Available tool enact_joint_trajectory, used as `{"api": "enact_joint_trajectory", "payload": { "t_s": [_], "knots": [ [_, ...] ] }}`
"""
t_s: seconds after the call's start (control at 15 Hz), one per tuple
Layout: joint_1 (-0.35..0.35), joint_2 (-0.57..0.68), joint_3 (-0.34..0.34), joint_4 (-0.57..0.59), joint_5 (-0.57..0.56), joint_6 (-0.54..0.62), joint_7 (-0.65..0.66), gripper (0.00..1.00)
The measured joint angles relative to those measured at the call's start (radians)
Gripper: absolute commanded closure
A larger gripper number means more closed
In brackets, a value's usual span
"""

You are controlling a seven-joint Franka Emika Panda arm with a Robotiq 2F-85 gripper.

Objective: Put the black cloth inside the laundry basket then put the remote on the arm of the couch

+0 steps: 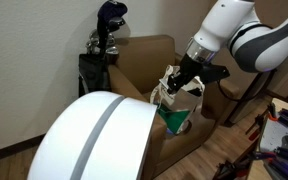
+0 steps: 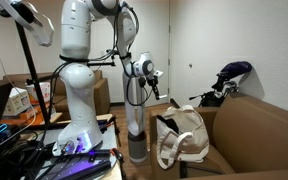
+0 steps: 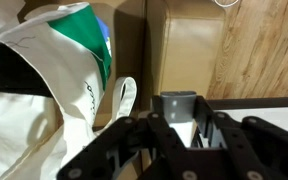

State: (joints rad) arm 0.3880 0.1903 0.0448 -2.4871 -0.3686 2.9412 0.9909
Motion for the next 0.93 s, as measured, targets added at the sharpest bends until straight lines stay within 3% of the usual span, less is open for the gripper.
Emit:
{"api": "enact_joint_trajectory", "payload": {
  "t_s": [0.13, 0.2, 0.47, 0.73, 0.93],
  "knots": [
    [0.02, 0.007, -0.012, -0.01, -0.016, 0.015, 0.029, 0.64],
    [0.024, 0.007, -0.012, -0.01, -0.016, 0.015, 0.033, 0.85],
    [0.026, 0.016, -0.001, -0.004, 0.023, 0.015, 0.039, 0.85],
    [-0.006, 0.133, 0.125, 0.025, 0.226, 0.016, -0.023, 0.86],
    [-0.005, 0.252, 0.171, 0.098, 0.323, 0.022, -0.112, 0.86]
  ]
}}
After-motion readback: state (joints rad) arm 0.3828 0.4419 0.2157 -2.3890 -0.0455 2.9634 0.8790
